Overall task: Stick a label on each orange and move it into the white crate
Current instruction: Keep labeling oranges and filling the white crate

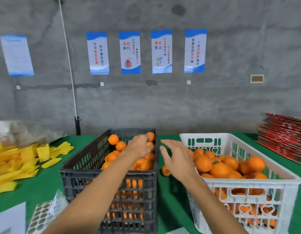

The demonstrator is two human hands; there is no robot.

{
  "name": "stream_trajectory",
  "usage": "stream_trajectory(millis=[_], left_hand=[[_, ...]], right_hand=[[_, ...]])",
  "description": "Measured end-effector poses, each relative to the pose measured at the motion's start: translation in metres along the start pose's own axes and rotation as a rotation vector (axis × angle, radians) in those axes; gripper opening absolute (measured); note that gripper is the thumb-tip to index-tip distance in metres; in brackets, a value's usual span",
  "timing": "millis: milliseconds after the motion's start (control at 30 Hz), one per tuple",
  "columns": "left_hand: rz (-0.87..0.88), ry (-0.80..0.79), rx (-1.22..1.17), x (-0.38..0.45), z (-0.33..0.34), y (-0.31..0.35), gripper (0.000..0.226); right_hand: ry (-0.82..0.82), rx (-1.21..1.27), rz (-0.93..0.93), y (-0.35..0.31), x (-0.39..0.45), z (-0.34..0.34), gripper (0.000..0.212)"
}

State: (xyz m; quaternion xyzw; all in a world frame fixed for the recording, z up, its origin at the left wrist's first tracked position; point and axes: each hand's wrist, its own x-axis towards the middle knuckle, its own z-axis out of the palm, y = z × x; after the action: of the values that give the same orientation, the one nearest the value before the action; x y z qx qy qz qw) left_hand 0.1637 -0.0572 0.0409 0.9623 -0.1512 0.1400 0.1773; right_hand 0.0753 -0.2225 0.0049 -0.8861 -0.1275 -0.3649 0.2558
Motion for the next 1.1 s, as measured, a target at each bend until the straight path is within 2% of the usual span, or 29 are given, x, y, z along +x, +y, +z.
stream_trajectory(millis=[67,167,233,300,333,367,433,467,633,767,833,933,1033,1100], left_hand=[[-0.134,-0.184,0.123,-0.006,-0.014,-0.059,0.041],[-0.353,-0.496,0.270,-0.017,-0.024,-0.135,0.045],[-0.478,-0.779,0.357,-0.018,-0.021,-0.164,0.045],[-0.593,-0.966,0.305,-0.014,-0.018,-0.168,0.052],[-0.635,-0.954,0.275,-0.011,-0.015,-0.166,0.053],[-0.647,-0.871,0.291,-0.008,-0.014,-0.164,0.050],[-0.590,-0.644,0.445,-0.003,-0.011,-0.160,0.045],[-0.548,-0.625,0.524,0.001,-0.010,-0.162,0.044],[-0.540,-0.777,0.640,0.005,-0.007,-0.159,0.047],[-0.512,-0.734,0.694,0.000,-0.005,-0.154,0.048],[-0.543,-0.749,0.653,-0.003,-0.008,-0.154,0.051],[-0.631,-0.862,0.526,-0.007,-0.014,-0.159,0.053],[-0.642,-0.842,0.399,-0.011,-0.014,-0.167,0.049],[-0.640,-0.949,0.345,-0.011,-0.012,-0.166,0.051]], right_hand=[[-0.201,-0.008,-0.015,-0.023,0.020,0.027,0.031],[-0.549,-0.114,-0.006,-0.052,0.045,0.066,0.044],[-0.677,-0.225,-0.014,-0.058,0.054,0.088,0.048],[-0.767,-0.328,0.002,-0.055,0.058,0.100,0.043],[-0.820,-0.357,0.016,-0.052,0.058,0.104,0.041],[-0.867,-0.366,0.028,-0.051,0.058,0.105,0.040],[-0.875,-0.332,0.035,-0.047,0.059,0.105,0.043],[-0.853,-0.300,0.037,-0.047,0.059,0.103,0.044],[-0.815,-0.234,0.043,-0.049,0.057,0.097,0.042],[-0.775,-0.174,0.061,-0.053,0.055,0.092,0.035],[-0.743,-0.141,0.060,-0.053,0.054,0.090,0.032],[-0.710,-0.108,0.064,-0.054,0.052,0.088,0.037],[-0.701,-0.094,0.075,-0.055,0.052,0.087,0.045],[-0.707,-0.092,0.076,-0.056,0.052,0.086,0.046]])
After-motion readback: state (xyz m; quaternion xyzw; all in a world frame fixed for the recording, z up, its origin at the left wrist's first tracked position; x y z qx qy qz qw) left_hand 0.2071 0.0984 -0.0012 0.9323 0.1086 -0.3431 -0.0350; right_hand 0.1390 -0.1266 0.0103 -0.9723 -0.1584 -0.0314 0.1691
